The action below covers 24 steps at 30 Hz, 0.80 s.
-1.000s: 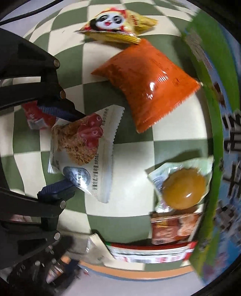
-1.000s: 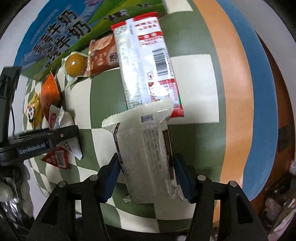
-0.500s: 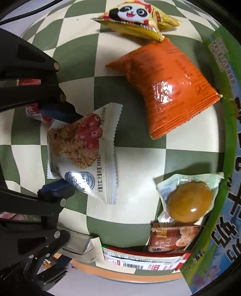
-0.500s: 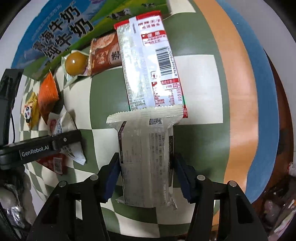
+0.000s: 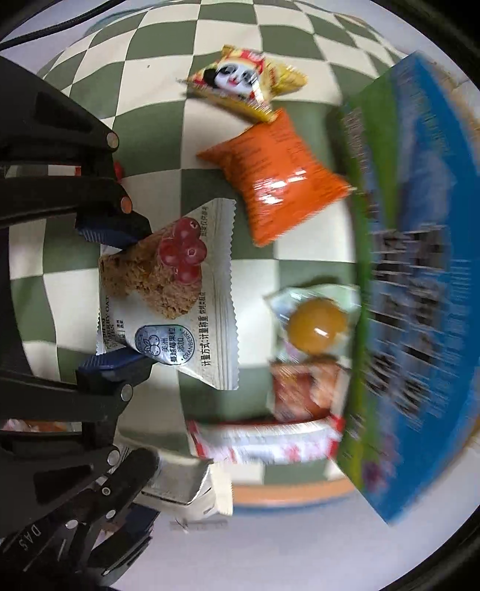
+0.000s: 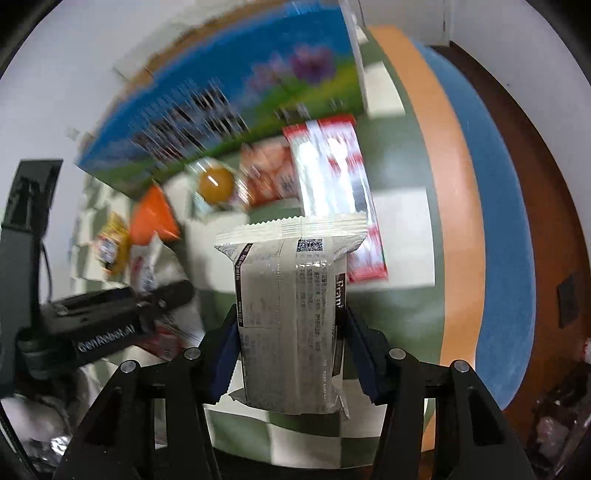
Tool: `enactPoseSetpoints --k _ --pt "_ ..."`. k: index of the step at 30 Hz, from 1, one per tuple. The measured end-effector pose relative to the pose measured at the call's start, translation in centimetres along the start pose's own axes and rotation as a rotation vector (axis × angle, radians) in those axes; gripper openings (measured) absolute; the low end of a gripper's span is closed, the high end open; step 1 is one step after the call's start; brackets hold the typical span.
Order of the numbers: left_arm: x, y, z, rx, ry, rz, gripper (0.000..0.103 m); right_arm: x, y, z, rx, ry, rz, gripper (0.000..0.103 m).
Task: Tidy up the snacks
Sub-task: 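Carry both packs into the box and open both tools to release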
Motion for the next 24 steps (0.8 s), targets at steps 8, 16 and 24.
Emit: enactPoseSetpoints --k 8,16,24 --pt "-10.9 -0.4 6.7 -0.012 -0.154 -0.101 0.044 -6.9 3.3 8.6 -0.052 -0.152 0.074 0.057" --pt "-12.5 6.1 17.6 -0.006 -0.172 0.05 0.044 -8.2 3.5 20.3 -0.136 -0.186 -0.05 0.057" --pt "-6.0 11.8 24.7 -0.07 -0.017 0.177 0.044 -1.5 2.4 26.5 -0.16 -0.03 -0.183 0.057"
Point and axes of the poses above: each gripper's, at about its wrist camera, not at the fingertips, and x roughly the way its jaws point, y to its left, z to its top, the point moved 4 cm from there along x, roughly the way its jaws point, and after that the axes turned 2 degrees about z, right-handed, at the moved point
